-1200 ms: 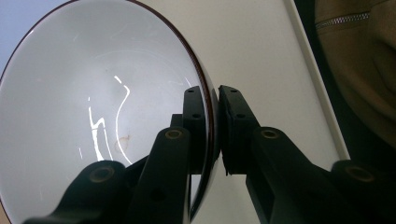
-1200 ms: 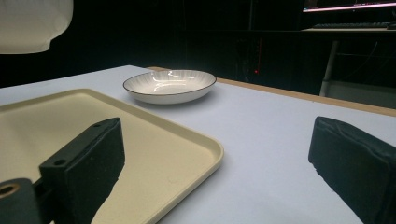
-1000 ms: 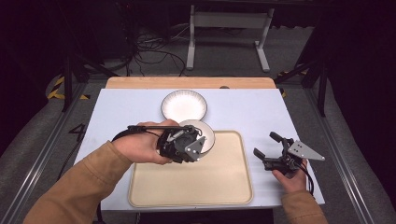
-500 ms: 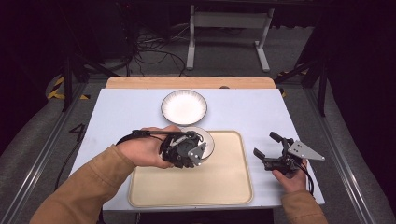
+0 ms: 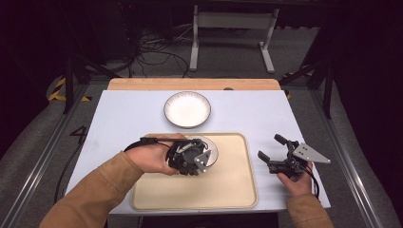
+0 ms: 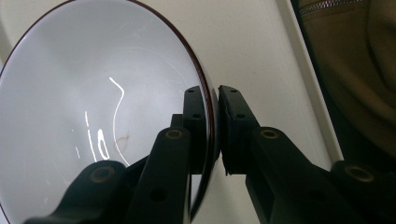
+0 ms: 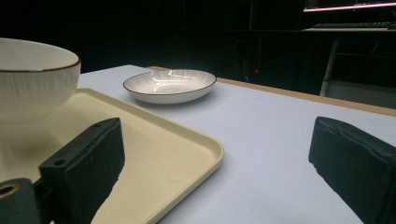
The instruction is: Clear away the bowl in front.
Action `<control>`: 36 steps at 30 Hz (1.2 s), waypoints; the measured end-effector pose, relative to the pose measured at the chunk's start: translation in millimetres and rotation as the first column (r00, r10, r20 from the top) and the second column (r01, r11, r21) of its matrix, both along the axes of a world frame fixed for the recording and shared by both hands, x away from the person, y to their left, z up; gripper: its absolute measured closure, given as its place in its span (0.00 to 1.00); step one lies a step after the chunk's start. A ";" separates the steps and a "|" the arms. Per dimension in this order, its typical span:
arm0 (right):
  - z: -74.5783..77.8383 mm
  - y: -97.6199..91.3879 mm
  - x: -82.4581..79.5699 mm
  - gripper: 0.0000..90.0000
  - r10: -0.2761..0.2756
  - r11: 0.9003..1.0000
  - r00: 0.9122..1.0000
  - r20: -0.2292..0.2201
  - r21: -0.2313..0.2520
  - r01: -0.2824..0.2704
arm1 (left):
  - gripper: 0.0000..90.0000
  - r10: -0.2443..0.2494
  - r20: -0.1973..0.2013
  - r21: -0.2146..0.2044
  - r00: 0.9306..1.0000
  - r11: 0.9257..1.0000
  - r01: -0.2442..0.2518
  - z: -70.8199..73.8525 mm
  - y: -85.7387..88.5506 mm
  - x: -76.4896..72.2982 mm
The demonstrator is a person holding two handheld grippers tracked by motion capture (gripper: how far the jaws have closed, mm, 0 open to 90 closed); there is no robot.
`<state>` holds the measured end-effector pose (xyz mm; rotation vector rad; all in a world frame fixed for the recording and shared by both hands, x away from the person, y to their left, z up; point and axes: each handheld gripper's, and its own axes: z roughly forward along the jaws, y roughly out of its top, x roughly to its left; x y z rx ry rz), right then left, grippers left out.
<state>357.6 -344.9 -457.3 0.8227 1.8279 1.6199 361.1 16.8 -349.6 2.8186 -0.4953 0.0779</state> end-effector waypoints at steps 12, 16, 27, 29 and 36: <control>0.0 0.1 0.1 0.05 -0.001 1.000 1.000 -0.001 -0.001 0.001 | 0.92 0.018 -0.016 0.024 1.000 1.000 -0.018 -19.4 -1.9 1.7; 0.0 0.0 0.1 0.05 -0.001 1.000 1.000 -0.001 0.000 0.001 | 0.92 0.013 -0.012 0.034 1.000 0.999 -0.013 -22.0 -3.3 2.8; 0.0 0.1 0.2 0.05 -0.002 1.000 1.000 0.000 -0.001 0.002 | 0.92 0.027 -0.023 0.052 0.999 0.998 -0.026 -31.1 -5.2 4.1; 0.0 0.1 0.1 0.05 -0.001 1.000 1.000 -0.001 -0.001 0.001 | 0.92 0.026 -0.022 0.051 0.999 0.998 -0.025 -30.9 -5.2 4.5; 0.0 0.1 0.2 0.05 -0.002 1.000 1.000 -0.001 -0.001 0.002 | 0.92 0.033 -0.030 0.049 0.999 0.998 -0.032 -32.5 -4.4 4.3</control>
